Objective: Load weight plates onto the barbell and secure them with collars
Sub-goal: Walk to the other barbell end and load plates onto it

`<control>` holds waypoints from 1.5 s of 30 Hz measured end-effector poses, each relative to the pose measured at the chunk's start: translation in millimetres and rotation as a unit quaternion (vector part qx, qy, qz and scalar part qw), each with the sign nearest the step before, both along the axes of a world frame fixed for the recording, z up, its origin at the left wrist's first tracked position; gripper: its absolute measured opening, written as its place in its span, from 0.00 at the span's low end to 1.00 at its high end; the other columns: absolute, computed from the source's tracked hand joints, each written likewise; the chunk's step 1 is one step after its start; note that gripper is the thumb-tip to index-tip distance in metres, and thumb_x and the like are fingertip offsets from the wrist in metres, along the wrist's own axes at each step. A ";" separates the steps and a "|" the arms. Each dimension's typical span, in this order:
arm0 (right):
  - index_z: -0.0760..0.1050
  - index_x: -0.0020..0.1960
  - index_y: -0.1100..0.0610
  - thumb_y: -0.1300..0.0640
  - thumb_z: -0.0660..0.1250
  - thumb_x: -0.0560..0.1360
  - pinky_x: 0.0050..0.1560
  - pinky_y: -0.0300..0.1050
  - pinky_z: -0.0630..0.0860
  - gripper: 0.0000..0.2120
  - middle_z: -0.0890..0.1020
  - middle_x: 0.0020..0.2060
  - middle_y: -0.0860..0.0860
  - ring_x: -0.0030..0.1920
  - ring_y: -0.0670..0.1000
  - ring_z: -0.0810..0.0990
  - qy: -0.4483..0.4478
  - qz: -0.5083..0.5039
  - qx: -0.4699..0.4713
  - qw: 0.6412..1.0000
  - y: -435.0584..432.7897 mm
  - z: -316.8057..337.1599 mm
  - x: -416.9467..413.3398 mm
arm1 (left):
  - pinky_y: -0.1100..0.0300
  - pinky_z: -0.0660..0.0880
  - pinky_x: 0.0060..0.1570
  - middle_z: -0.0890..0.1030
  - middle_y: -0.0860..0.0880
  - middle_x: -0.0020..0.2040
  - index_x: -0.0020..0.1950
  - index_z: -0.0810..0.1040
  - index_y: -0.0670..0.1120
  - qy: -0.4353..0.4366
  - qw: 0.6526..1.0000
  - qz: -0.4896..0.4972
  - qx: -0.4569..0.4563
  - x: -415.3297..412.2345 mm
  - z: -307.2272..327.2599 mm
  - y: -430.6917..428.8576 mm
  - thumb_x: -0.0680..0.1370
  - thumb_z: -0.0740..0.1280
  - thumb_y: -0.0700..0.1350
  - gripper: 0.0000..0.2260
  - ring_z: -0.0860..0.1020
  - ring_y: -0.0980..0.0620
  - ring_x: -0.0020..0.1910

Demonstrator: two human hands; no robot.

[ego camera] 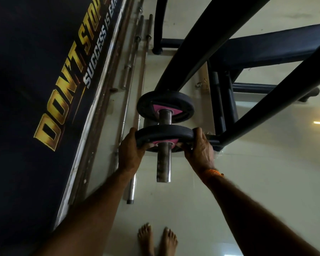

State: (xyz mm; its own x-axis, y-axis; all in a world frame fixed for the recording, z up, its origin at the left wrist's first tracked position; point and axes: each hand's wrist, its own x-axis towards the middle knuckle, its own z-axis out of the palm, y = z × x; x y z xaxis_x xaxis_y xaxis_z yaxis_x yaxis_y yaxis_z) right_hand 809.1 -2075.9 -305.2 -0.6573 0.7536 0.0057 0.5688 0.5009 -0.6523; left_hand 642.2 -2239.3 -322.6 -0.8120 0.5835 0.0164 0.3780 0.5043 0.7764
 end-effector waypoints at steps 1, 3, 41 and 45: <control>0.67 0.60 0.55 0.57 0.74 0.75 0.43 0.42 0.80 0.19 0.80 0.56 0.52 0.48 0.52 0.83 0.003 0.002 -0.001 1.000 -7.6 -1.6 8.2 | 0.51 0.80 0.52 0.83 0.47 0.54 0.60 0.74 0.45 0.007 1.000 0.002 -0.007 8.2 0.1 -8.4 0.71 0.78 0.53 0.24 0.81 0.48 0.54; 0.68 0.63 0.55 0.58 0.74 0.75 0.44 0.40 0.79 0.22 0.81 0.58 0.53 0.49 0.52 0.83 0.010 0.000 -0.005 1.000 -26.6 -5.0 25.6 | 0.53 0.80 0.53 0.83 0.45 0.56 0.64 0.74 0.43 0.020 1.000 0.003 -0.014 26.6 1.4 -25.9 0.72 0.77 0.52 0.26 0.81 0.47 0.56; 0.62 0.71 0.58 0.30 0.54 0.77 0.58 0.53 0.72 0.37 0.79 0.59 0.57 0.54 0.55 0.77 0.229 -0.127 0.224 0.939 -153.8 332.4 491.1 | 0.74 0.67 0.35 0.85 0.41 0.46 0.59 0.76 0.40 0.300 0.942 -0.096 0.118 476.6 387.0 -119.8 0.70 0.67 0.64 0.30 0.85 0.46 0.39; 0.62 0.72 0.56 0.35 0.59 0.77 0.53 0.52 0.74 0.32 0.78 0.59 0.55 0.53 0.52 0.76 0.256 -0.125 0.211 0.935 -88.3 347.4 530.7 | 0.70 0.65 0.38 0.85 0.45 0.49 0.61 0.77 0.42 0.266 0.952 -0.103 0.109 509.7 395.6 -50.2 0.70 0.72 0.64 0.30 0.83 0.47 0.46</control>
